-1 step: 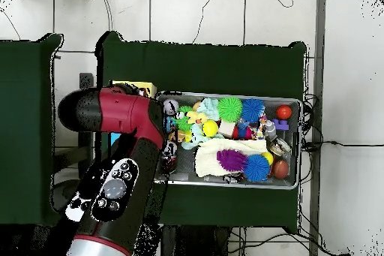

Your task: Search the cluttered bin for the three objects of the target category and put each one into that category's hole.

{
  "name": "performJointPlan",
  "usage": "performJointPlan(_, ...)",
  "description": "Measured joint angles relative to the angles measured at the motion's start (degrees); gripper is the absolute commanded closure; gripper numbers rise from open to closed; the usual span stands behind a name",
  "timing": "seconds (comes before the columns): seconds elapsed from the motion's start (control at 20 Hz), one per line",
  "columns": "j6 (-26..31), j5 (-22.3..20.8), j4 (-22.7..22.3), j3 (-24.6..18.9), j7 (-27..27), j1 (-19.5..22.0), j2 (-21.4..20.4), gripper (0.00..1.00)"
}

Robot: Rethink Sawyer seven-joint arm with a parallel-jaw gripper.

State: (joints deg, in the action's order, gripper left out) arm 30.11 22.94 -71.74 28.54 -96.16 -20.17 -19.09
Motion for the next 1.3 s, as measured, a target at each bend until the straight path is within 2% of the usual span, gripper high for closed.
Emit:
performJointPlan(0.3,-1.2,0.0,-1.1,-1.1,0.0,0.1,-0.5,1.0)
performJointPlan(1.3,-1.3,0.0,-1.1,-0.6,0.0,0.0,-0.3,1.0)
